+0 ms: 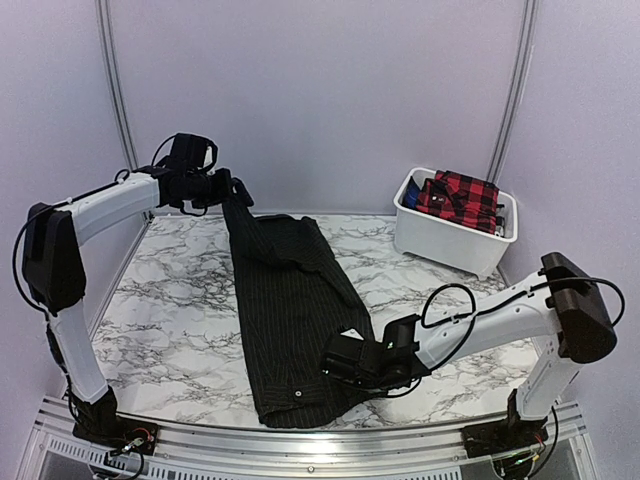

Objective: Fold and stack the long sleeve shirts
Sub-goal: Pick up the corner of the 1/3-folded shirt, then fold the corner of the shirt from the 1/3-folded shirt.

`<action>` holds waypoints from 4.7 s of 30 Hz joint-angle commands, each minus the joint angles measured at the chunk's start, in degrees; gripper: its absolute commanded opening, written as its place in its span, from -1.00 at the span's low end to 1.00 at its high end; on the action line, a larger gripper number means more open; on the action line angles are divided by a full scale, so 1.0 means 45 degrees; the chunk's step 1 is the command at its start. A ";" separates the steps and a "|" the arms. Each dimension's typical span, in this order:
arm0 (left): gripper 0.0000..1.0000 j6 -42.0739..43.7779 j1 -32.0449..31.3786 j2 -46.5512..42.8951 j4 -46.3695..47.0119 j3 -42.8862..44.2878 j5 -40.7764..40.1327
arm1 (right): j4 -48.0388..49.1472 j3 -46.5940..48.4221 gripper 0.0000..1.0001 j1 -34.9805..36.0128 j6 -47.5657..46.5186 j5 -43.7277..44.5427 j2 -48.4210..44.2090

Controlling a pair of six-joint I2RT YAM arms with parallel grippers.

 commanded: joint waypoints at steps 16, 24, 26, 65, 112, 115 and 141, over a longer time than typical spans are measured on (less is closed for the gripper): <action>-1.00 -0.0029 -0.0024 0.0344 0.0127 0.0461 0.0433 | 0.0544 0.0320 -0.30 -0.0148 -0.0105 -0.0029 0.0519; -1.00 -0.0016 -0.0041 0.0370 0.0126 0.0445 0.0421 | 0.0678 -0.0225 -0.51 -0.0254 0.0129 0.0016 -0.0022; -1.00 -0.0005 -0.0030 0.0386 0.0127 0.0464 0.0436 | 0.0680 -0.0327 -0.55 -0.0258 0.0183 0.0056 -0.0279; -1.00 0.0628 0.0194 0.1020 0.0105 0.4090 -0.0753 | 0.1637 0.0273 -1.00 0.0442 -0.2072 -0.2446 -0.2930; -1.00 0.1848 0.0642 -0.2931 0.3565 -0.2864 -0.0975 | 0.3255 -0.0517 -1.00 0.0492 -0.1378 -0.4547 -0.1270; -1.00 0.1670 0.0642 -0.3021 0.3565 -0.3268 -0.0943 | 0.3253 -0.0438 -1.00 0.0488 -0.1499 -0.4548 -0.1103; -1.00 0.1145 0.0623 -0.4881 0.4510 -0.5758 -0.0400 | 0.2805 -0.0121 -0.32 0.0447 -0.1419 -0.3792 -0.1980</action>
